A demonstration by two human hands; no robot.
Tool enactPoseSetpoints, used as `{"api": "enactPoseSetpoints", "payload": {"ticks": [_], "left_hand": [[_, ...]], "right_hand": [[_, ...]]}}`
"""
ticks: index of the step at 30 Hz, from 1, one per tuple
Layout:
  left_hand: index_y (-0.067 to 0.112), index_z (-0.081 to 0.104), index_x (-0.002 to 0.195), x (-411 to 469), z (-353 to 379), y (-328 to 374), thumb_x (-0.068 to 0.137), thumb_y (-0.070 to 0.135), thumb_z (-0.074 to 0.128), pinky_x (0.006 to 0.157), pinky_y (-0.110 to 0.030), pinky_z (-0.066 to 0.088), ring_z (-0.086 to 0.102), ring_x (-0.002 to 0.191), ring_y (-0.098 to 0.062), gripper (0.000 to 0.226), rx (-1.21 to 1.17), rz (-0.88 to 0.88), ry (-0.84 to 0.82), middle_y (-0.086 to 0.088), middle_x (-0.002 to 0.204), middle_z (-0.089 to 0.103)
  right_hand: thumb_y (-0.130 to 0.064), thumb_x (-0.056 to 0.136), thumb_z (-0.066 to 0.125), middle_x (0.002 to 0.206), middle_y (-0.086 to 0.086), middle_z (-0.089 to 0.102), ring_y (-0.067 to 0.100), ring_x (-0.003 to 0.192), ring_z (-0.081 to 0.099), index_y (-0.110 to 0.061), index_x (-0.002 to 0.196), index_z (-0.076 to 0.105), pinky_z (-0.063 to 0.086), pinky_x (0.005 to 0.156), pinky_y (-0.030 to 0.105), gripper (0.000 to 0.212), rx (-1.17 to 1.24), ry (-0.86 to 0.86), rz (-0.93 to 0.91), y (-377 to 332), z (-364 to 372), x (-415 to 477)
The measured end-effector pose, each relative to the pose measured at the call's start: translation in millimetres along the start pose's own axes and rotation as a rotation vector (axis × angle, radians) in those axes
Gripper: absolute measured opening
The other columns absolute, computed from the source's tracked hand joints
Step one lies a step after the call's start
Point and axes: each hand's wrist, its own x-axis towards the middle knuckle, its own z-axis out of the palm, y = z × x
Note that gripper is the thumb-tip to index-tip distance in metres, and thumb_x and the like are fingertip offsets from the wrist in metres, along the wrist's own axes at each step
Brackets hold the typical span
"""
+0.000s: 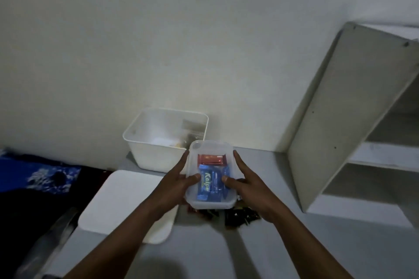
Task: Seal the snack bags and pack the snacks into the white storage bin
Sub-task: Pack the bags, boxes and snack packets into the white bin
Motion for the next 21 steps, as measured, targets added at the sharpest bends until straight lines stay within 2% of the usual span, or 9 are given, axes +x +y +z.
{"api": "enactPoseSetpoints", "payload": {"ticks": [2,4,6,8,10,12,15,19,21], "left_hand": [[0.059,0.036,0.137,8,-27,17,0.096,0.015,0.06,0.056,-0.028,0.057,0.073,0.077,-0.008,0.064,0.004,0.005,0.036,0.008,0.085,0.076],[0.055,0.03,0.146,19,-56,34,0.095,0.019,0.063,0.057,-0.032,0.059,0.071,0.081,-0.011,0.07,0.007,0.003,0.072,0.003,0.09,0.074],[0.055,0.028,0.147,34,-87,50,0.094,0.023,0.064,0.063,-0.038,0.062,0.07,0.086,-0.014,0.071,0.034,0.012,0.101,0.001,0.102,0.073],[0.057,0.028,0.144,51,-118,68,0.094,0.026,0.064,0.066,-0.039,0.062,0.069,0.093,-0.015,0.069,0.059,0.029,0.107,0.0,0.119,0.067],[0.059,0.029,0.142,72,-152,85,0.095,0.026,0.062,0.064,-0.035,0.061,0.068,0.093,-0.013,0.066,0.059,0.044,0.09,0.005,0.12,0.066],[0.057,0.028,0.144,96,-185,99,0.095,0.027,0.063,0.064,-0.035,0.062,0.068,0.091,-0.012,0.067,0.055,0.031,0.07,0.012,0.114,0.065],[0.052,0.024,0.15,133,-227,111,0.093,0.03,0.066,0.075,-0.046,0.062,0.07,0.098,-0.024,0.073,0.072,-0.004,0.057,0.004,0.131,0.06],[0.047,0.018,0.152,187,-263,109,0.096,0.024,0.061,0.079,-0.049,0.061,0.07,0.098,-0.027,0.074,0.075,-0.063,0.007,0.0,0.126,0.061],[0.048,0.023,0.149,211,-269,103,0.097,0.021,0.059,0.076,-0.047,0.061,0.069,0.1,-0.027,0.069,0.07,-0.085,-0.026,0.001,0.128,0.061]], "right_hand": [[-0.028,0.094,0.067,0.11,0.0,0.075,0.014,0.093,0.075,-0.07,0.134,0.021,0.062,0.077,0.041,0.075,-0.008,-0.024,-0.017,-25,16,20],[-0.027,0.094,0.067,0.114,0.001,0.074,0.016,0.093,0.075,-0.068,0.138,0.018,0.062,0.071,0.038,0.077,-0.006,-0.043,-0.025,-48,33,42],[-0.029,0.094,0.067,0.123,0.001,0.07,0.015,0.094,0.074,-0.067,0.138,0.018,0.06,0.067,0.033,0.077,0.0,-0.053,-0.033,-71,51,66],[-0.031,0.093,0.067,0.123,-0.002,0.068,0.014,0.095,0.073,-0.073,0.128,0.025,0.06,0.066,0.031,0.069,-0.01,-0.056,-0.049,-95,70,92],[-0.031,0.094,0.065,0.119,-0.007,0.069,0.014,0.097,0.073,-0.074,0.119,0.031,0.062,0.069,0.033,0.06,-0.025,-0.055,-0.074,-117,88,122],[-0.029,0.096,0.062,0.121,-0.007,0.068,0.017,0.098,0.073,-0.066,0.131,0.031,0.063,0.075,0.038,0.059,-0.055,-0.052,-0.089,-135,107,156],[-0.03,0.096,0.062,0.135,-0.001,0.06,0.021,0.107,0.069,-0.054,0.146,0.027,0.062,0.078,0.039,0.066,-0.074,-0.032,-0.073,-152,132,207],[-0.018,0.096,0.063,0.141,0.004,0.055,0.026,0.112,0.064,-0.043,0.15,0.026,0.06,0.084,0.041,0.07,-0.04,0.018,0.027,-154,152,268],[-0.013,0.095,0.064,0.137,0.007,0.056,0.026,0.109,0.065,-0.04,0.15,0.026,0.06,0.079,0.037,0.072,-0.042,0.045,0.072,-150,155,292]]}}
